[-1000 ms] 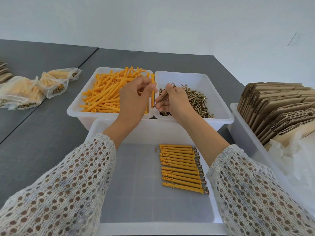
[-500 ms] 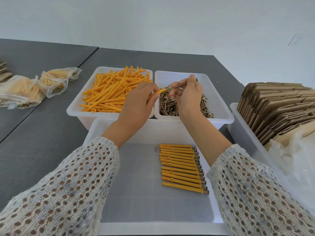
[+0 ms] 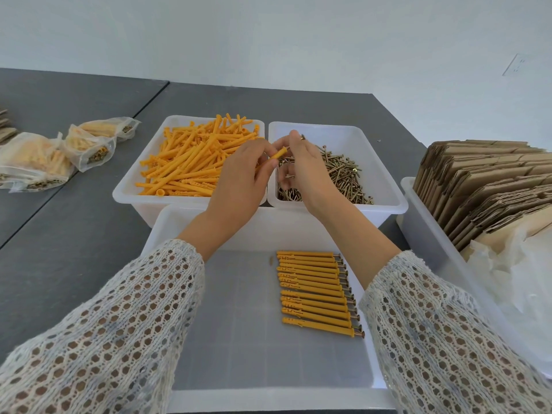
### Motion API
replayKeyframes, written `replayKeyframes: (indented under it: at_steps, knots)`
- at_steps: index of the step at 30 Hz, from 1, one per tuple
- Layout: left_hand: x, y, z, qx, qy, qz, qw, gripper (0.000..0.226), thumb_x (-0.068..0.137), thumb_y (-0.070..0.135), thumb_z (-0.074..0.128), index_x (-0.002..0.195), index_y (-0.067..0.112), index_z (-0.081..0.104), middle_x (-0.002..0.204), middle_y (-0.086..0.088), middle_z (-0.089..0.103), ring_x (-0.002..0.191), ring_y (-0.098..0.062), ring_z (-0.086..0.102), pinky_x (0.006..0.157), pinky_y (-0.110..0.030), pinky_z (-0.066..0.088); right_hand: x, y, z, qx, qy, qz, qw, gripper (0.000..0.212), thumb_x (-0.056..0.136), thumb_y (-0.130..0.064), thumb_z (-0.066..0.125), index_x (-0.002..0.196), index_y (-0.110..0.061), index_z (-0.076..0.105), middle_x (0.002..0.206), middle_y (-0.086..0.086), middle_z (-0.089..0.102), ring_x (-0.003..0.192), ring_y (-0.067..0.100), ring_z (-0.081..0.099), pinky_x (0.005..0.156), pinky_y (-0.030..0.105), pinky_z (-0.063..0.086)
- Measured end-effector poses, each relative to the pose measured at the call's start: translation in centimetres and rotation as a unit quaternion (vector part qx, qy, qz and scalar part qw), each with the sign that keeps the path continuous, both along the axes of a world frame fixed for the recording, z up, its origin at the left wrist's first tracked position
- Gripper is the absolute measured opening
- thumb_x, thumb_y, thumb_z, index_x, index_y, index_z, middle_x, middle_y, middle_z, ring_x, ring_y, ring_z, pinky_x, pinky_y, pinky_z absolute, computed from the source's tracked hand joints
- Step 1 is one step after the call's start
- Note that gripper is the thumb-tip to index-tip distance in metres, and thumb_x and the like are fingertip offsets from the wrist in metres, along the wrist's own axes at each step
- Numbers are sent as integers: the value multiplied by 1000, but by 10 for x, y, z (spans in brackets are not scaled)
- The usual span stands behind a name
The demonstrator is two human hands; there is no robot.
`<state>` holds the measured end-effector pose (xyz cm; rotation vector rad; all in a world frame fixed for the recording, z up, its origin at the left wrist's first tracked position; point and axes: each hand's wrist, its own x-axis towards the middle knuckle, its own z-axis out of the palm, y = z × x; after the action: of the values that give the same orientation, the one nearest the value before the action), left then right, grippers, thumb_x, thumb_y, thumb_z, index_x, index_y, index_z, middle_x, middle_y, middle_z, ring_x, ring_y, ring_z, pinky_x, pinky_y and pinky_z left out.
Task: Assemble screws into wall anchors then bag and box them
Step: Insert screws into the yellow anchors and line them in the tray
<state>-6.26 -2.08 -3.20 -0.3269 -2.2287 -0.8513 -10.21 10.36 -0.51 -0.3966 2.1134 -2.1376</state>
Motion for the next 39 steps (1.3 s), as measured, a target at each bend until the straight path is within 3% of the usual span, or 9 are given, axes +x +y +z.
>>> replayKeyframes:
  at_steps: [3, 7, 9, 12, 18, 20, 23, 29, 39]
  knots:
    - [4, 8, 7, 103, -5, -5, 995, 7, 97, 12, 58, 95, 7, 63, 85, -5, 61, 77, -13, 52, 66, -13, 36, -3, 1, 5, -28, -19, -7, 999, 59, 105, -51, 20, 92, -9, 60, 83, 8, 60, 45, 15, 46, 45, 25, 34]
    - [15, 19, 22, 206, -44, -53, 976, 6, 97, 17, 61, 92, 17, 61, 77, 8, 56, 72, -4, 49, 64, -14, 36, -20, 23, 5, -91, -66, -143, 983, 62, 105, -53, 19, 88, -9, 61, 78, 6, 60, 42, 15, 44, 46, 25, 36]
    - [22, 23, 28, 167, -99, -117, 974, 6, 97, 21, 62, 91, 20, 64, 75, 11, 57, 70, -3, 51, 63, -13, 37, -28, 36, 0, -103, -106, -200, 969, 60, 105, -50, 20, 89, -8, 60, 77, 6, 60, 42, 14, 44, 46, 24, 38]
    - [33, 31, 30, 28, -239, -215, 946, 6, 95, 27, 65, 91, 24, 68, 76, 8, 66, 69, -13, 62, 62, -25, 49, -35, 48, -5, -141, -164, -236, 947, 51, 106, -42, 23, 85, -10, 58, 71, 4, 59, 44, 13, 44, 46, 23, 37]
    - [54, 55, 19, -118, -479, -311, 812, 9, 93, 28, 69, 95, 19, 68, 83, -1, 74, 64, -2, 69, 62, -19, 54, -41, 56, -11, -155, -215, -223, 938, 35, 102, -25, 29, 85, -11, 56, 67, 3, 55, 49, 14, 41, 46, 20, 35]
    - [64, 67, 14, -176, -487, -322, 793, 10, 93, 31, 68, 93, 21, 65, 77, 1, 75, 61, 4, 62, 58, -12, 46, -43, 56, -11, -136, -223, -224, 939, 33, 100, -21, 29, 85, -12, 57, 67, 2, 55, 48, 14, 42, 45, 20, 37]
    - [81, 83, 6, -259, -445, -310, 800, 15, 91, 32, 68, 85, 21, 59, 71, 5, 67, 68, -6, 57, 61, -25, 47, -44, 54, -12, -117, -228, -227, 939, 32, 99, -18, 30, 84, -12, 57, 64, 2, 55, 47, 14, 43, 44, 20, 37]
    - [106, 101, 0, -398, -357, -252, 807, 12, 90, 35, 65, 92, 24, 60, 82, 5, 54, 78, -21, 52, 57, -28, 31, -47, 52, -12, -82, -231, -229, 942, 29, 94, -11, 32, 80, -13, 58, 64, 2, 55, 45, 13, 43, 42, 18, 38]
    - [113, 110, -10, -431, -350, -227, 800, 16, 92, 30, 59, 89, 17, 50, 77, 1, 45, 74, -26, 50, 53, -28, 24, -47, 51, -13, -64, -222, -218, 948, 26, 92, -7, 35, 81, -12, 58, 60, 1, 55, 42, 13, 44, 44, 19, 39]
